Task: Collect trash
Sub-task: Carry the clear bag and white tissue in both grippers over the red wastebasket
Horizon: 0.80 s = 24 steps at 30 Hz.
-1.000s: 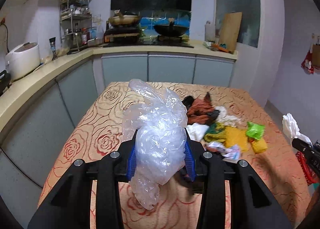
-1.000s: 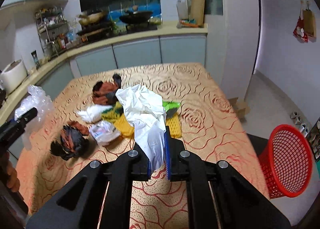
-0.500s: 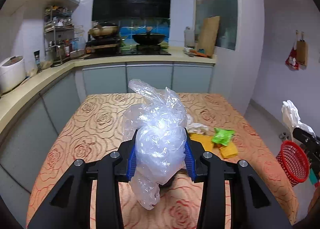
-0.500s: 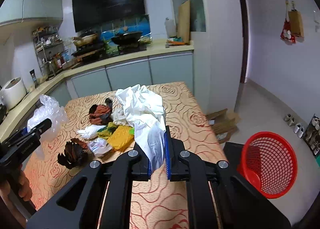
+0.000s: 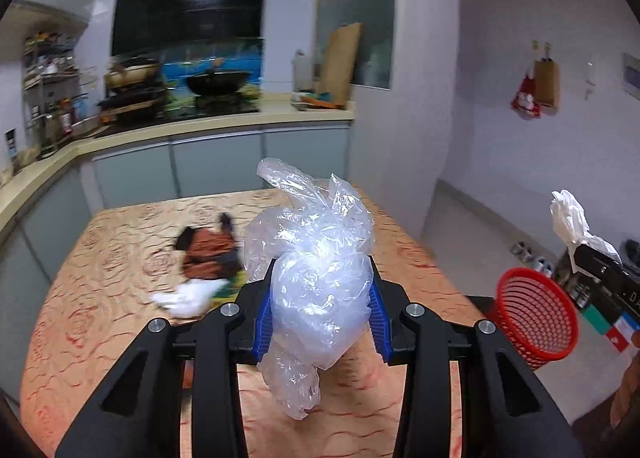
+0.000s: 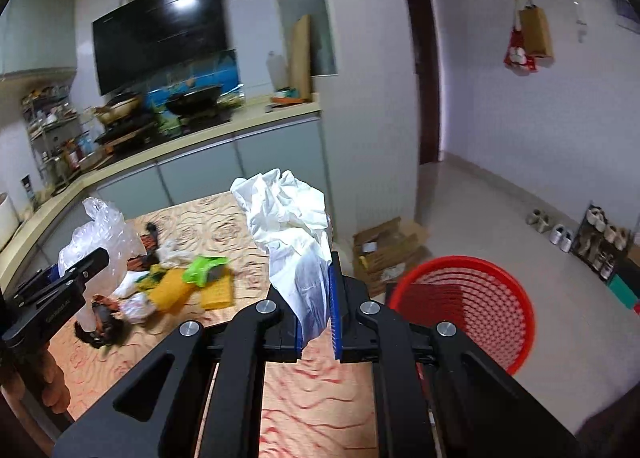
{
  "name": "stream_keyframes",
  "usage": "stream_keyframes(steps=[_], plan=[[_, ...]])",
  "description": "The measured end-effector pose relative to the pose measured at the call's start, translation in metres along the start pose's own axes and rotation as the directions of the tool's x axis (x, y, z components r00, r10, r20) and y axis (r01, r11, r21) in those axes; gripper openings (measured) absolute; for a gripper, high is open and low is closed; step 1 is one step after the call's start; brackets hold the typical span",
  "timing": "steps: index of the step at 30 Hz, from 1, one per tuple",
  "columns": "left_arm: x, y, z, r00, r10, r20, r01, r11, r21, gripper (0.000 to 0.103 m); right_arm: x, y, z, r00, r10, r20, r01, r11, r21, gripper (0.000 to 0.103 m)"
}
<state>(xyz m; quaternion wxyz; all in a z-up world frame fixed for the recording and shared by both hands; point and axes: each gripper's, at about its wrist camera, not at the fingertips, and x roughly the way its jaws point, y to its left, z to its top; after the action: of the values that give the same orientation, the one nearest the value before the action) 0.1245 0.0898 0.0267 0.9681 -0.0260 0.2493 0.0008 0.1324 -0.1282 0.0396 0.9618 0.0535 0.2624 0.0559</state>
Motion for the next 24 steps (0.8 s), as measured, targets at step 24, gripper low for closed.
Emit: stream_keyframes(steps=[24], plan=[[0.074,-0.195,-0.014,0.902,-0.388,-0.191,0.423,0.881,0.210,0.038,0.003,-0.139,-0.024,0.958,-0.277,-0.068,0.285,0.943,0.170,0.010]])
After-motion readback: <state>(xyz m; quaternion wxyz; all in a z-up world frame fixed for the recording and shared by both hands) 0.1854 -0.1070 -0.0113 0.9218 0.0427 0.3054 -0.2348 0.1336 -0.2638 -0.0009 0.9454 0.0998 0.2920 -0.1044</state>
